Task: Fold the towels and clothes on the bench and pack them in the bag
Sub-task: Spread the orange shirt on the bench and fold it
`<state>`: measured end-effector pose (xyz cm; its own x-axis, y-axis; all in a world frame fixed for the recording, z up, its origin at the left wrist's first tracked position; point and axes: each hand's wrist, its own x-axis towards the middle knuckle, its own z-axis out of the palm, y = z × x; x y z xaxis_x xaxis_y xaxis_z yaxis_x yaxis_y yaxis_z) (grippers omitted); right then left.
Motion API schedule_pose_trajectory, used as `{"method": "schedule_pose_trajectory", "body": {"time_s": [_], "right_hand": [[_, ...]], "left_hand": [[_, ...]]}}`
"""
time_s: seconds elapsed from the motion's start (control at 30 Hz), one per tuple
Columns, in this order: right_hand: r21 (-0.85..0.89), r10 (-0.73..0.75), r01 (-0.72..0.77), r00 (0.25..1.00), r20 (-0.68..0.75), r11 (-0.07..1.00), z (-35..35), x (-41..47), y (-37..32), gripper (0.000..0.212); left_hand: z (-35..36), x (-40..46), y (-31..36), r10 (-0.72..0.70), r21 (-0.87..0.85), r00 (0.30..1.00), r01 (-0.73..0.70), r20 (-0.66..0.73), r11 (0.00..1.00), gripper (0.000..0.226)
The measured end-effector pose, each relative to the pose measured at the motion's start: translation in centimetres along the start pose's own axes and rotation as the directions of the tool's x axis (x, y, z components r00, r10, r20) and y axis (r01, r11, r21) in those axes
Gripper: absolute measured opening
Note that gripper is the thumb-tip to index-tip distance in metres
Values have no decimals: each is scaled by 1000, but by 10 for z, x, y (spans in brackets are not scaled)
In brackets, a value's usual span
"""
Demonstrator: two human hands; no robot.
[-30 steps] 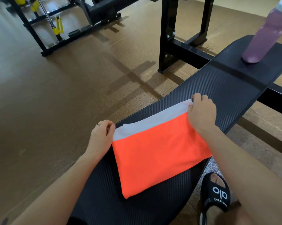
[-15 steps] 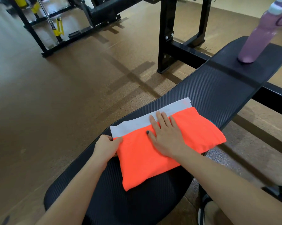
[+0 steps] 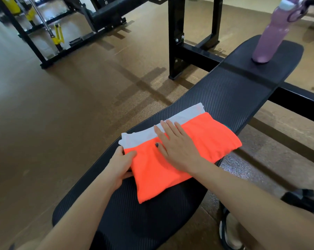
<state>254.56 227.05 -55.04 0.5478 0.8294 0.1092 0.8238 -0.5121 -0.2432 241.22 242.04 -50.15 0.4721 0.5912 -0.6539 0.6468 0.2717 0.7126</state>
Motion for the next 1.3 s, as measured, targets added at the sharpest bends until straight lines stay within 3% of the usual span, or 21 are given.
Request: {"method": "schedule_pose_trajectory", "body": {"time_s": [0.1, 0.17, 0.23, 0.37, 0.43, 0.53, 0.6, 0.73, 0.87, 1.0, 1.07, 1.17, 1.23, 1.3], "right_hand": [[260, -5, 33, 994, -109, 965, -16, -18, -33, 58], [511, 50, -63, 998, 38, 857, -26, -36, -49, 59], [638, 19, -148, 978, 206, 756, -31, -52, -54, 63], [729, -76, -127, 968, 239, 672, -46, -65, -51, 88], [763, -54, -85, 986, 155, 641, -54, -66, -51, 104], [735, 92, -48, 996, -19, 676, -66, -71, -49, 115], [718, 168, -40, 980, -107, 695, -73, -72, -44, 111], [794, 344, -107, 930, -134, 598, -83, -67, -20, 86], [863, 555, -277, 832, -4, 422, -97, -62, 34, 61], [770, 661, -523, 728, 182, 365, -90, -60, 90, 59], [717, 655, -591, 713, 251, 369, -85, -61, 108, 63], [675, 585, -608, 749, 312, 419, -87, -63, 118, 68], [664, 540, -595, 776, 326, 454, -90, -62, 118, 66], [650, 511, -593, 787, 345, 475, -92, -60, 113, 63]], "left_hand": [[0, -7, 4, 18, -60, 999, -21, -43, 998, 17], [0, -15, 8, 44, -70, 998, -46, -36, 996, 20], [2, -25, 13, 72, -70, 997, -74, -28, 995, 19], [14, -40, 30, 126, -63, 992, -126, 6, 990, 18], [23, -45, 43, 143, -54, 990, -142, 11, 988, 23], [43, -50, 63, 152, -47, 988, -151, 18, 987, 19], [62, -53, 79, 172, -30, 984, -171, 49, 985, 8], [106, -47, 109, 255, 45, 964, -259, 74, 965, 20], [152, -36, 123, 216, 24, 967, -221, 135, 975, 21], [183, -26, 118, 195, 126, 956, -226, 219, 966, 27], [187, -22, 109, 266, 279, 932, -331, 247, 901, 27], [170, -14, 91, 478, 586, 816, -571, 326, 575, 32], [155, -8, 75, 553, 684, 747, -621, 369, 383, 45], [144, -6, 57, 578, 750, 732, -597, 362, 286, 61]]}}
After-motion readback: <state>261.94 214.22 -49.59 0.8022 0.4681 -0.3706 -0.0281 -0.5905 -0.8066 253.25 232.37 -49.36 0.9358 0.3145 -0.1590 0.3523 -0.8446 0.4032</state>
